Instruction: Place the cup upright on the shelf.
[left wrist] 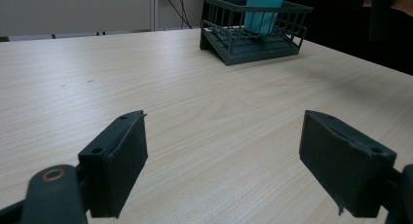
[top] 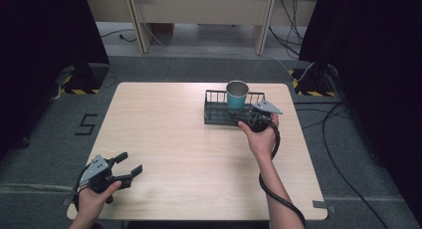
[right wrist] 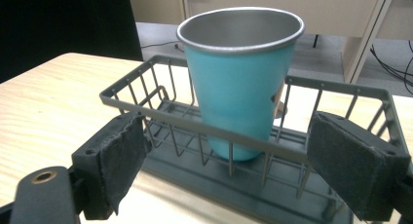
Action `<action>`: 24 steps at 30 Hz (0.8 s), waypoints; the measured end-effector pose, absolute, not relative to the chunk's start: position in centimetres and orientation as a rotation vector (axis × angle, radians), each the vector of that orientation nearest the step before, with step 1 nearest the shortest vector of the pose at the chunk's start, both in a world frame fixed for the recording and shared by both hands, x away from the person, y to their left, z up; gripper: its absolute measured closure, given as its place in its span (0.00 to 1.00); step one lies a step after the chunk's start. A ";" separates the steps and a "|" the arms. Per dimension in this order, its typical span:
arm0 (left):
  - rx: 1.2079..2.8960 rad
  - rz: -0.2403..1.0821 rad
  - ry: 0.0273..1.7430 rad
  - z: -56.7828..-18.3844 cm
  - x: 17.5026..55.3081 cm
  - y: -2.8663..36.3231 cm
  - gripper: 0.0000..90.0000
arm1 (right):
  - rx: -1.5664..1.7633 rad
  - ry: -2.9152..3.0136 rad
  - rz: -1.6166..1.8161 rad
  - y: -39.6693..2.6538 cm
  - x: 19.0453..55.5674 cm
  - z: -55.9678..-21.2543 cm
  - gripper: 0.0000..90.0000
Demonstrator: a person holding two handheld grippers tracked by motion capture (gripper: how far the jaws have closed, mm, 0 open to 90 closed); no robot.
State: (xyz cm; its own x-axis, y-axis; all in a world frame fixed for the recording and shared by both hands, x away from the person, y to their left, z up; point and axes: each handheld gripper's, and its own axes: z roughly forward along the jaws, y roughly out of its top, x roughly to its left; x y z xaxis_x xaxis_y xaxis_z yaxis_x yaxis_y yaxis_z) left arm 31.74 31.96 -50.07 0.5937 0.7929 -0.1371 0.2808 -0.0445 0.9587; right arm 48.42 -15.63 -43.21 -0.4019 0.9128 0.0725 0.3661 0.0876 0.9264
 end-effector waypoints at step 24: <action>1.611 0.531 0.921 -50.1 31.8 31.9 0.19 | 1.244 1.832 1.306 -18.0 44.0 -44.6 0.17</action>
State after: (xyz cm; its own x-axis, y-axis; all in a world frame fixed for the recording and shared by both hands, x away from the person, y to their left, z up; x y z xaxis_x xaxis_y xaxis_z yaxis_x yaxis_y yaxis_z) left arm 31.77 31.95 -50.12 0.5897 0.7961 -0.1362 0.2812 -0.0443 0.9586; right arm 43.97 -17.97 -44.56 -0.4105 0.9093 0.0675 0.3602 0.0937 0.9282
